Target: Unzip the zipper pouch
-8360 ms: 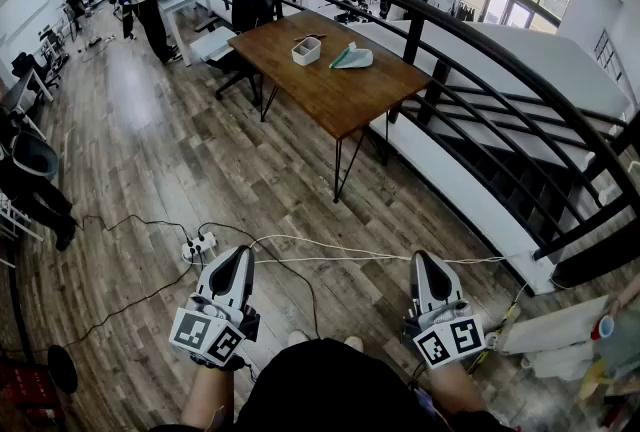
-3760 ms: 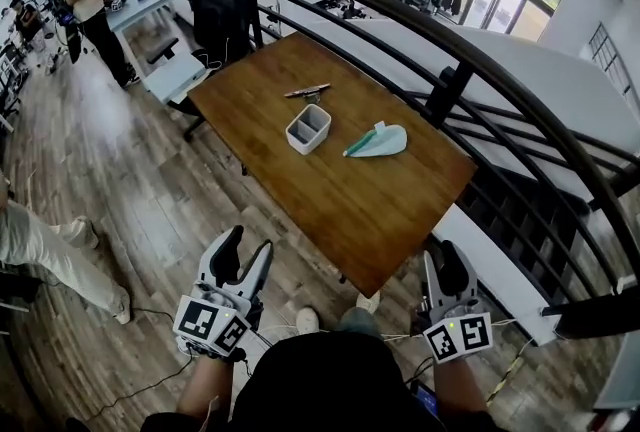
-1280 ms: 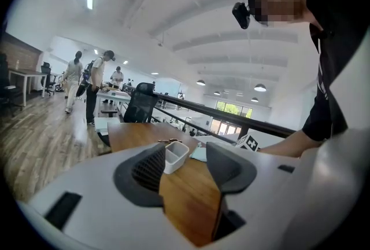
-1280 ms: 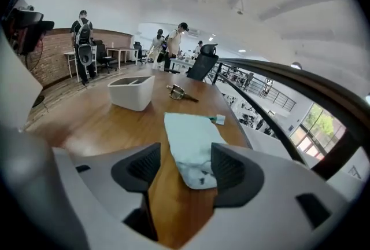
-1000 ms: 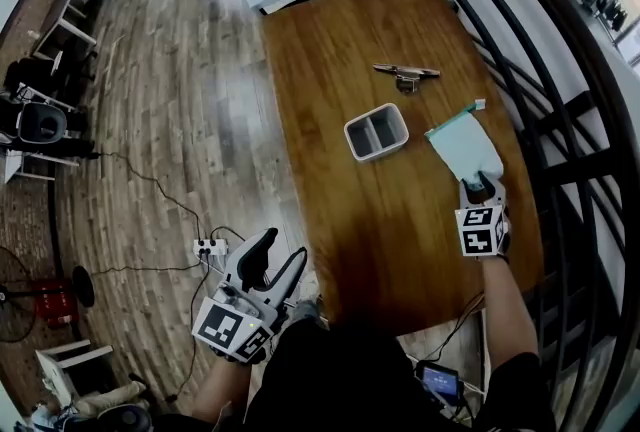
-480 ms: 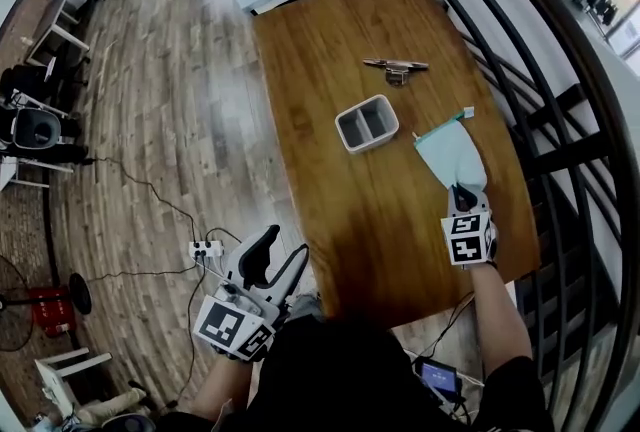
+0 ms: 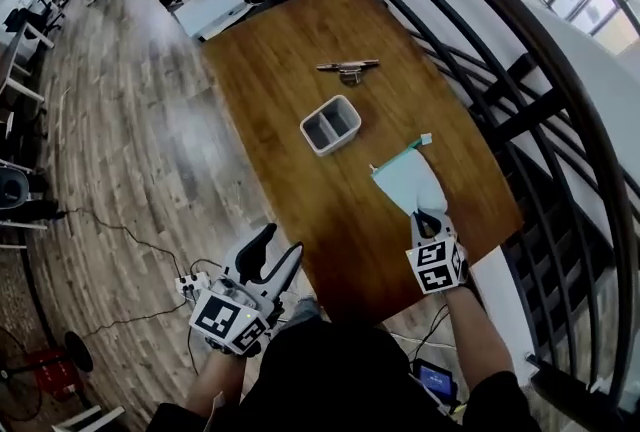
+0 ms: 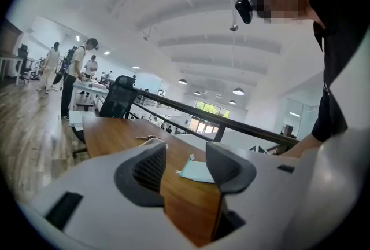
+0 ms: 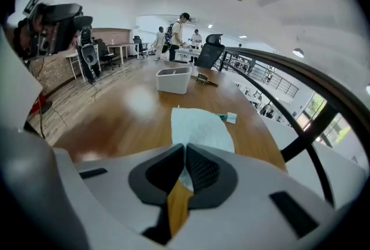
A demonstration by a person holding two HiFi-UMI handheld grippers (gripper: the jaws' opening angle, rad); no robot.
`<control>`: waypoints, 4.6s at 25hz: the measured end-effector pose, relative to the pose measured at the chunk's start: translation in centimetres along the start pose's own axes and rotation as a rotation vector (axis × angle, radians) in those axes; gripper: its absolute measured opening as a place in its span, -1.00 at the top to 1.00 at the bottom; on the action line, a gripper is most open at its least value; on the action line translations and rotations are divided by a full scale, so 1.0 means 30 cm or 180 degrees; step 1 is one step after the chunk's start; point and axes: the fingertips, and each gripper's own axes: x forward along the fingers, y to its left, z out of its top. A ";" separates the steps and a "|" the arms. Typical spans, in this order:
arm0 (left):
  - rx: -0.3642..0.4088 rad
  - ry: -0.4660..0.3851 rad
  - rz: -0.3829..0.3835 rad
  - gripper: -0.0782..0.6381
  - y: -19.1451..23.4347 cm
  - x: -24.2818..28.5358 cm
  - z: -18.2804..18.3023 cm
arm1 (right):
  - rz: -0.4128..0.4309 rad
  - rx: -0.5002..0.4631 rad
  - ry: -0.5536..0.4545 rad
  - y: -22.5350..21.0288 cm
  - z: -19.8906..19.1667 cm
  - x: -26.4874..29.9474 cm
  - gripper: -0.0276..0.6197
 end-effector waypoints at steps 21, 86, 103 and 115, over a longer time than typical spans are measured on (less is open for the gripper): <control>0.0096 0.0329 -0.0802 0.16 -0.086 0.071 -0.084 | 0.0363 0.0352 0.0043 0.355 -0.107 -0.192 0.88; -0.0905 0.0473 -0.1189 0.16 -0.144 0.144 -0.200 | 0.0852 0.0691 -0.1174 0.190 0.340 -0.411 0.92; -0.1384 0.0103 -0.2467 0.16 -0.344 0.253 0.000 | 0.0824 0.0650 -0.1973 0.194 0.445 -0.684 0.92; -0.1445 0.0188 -0.2608 0.21 -0.354 0.238 -0.013 | 0.0904 0.0633 -0.2108 0.231 0.460 -0.706 0.92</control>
